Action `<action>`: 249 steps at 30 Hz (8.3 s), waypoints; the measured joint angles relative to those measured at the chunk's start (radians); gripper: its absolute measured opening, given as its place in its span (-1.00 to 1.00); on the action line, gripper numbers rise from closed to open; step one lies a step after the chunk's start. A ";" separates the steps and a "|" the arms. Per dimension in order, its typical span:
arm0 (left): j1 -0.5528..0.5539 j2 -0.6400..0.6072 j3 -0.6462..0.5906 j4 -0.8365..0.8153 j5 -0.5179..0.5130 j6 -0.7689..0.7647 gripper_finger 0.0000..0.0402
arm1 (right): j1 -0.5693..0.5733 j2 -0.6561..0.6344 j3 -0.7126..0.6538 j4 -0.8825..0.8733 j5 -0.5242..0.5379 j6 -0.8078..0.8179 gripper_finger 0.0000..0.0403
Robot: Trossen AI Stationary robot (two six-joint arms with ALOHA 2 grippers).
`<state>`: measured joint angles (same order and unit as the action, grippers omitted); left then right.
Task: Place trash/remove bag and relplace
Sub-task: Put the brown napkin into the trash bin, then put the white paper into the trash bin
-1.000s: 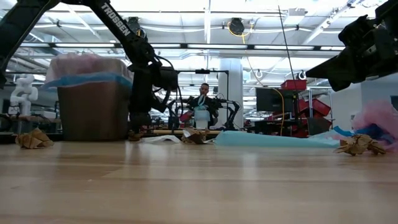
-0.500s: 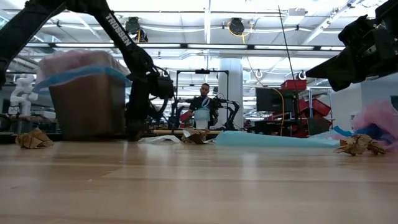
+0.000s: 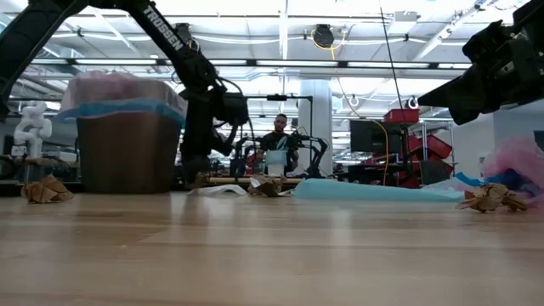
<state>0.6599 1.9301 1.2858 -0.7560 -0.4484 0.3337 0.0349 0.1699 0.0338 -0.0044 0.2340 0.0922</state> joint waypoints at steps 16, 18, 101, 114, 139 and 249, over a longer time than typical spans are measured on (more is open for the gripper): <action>-0.181 -0.129 0.177 -0.068 -0.069 -0.015 -1.00 | 0.000 0.000 0.000 -0.001 0.000 0.000 -1.00; -0.205 -0.183 0.196 -0.071 -0.103 -0.015 -1.00 | 0.000 0.000 0.000 0.000 0.000 0.000 -1.00; -0.237 -0.279 0.210 -0.159 0.318 -0.198 -0.98 | -0.003 0.000 0.000 0.425 0.002 -0.274 -1.00; -0.191 -0.002 0.210 0.036 0.181 -0.167 -0.89 | -0.003 0.005 0.000 0.405 0.006 -0.273 -1.00; -0.159 0.098 0.211 0.157 0.347 -0.144 -0.09 | -0.003 0.027 0.000 0.413 0.005 -0.262 -1.00; -0.451 0.014 0.158 0.113 0.209 -0.006 -0.31 | -0.003 0.028 0.000 0.381 0.006 -0.220 -0.65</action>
<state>0.2089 1.9446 1.4437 -0.6427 -0.2399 0.3275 0.0319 0.1978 0.0341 0.3763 0.2405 -0.1276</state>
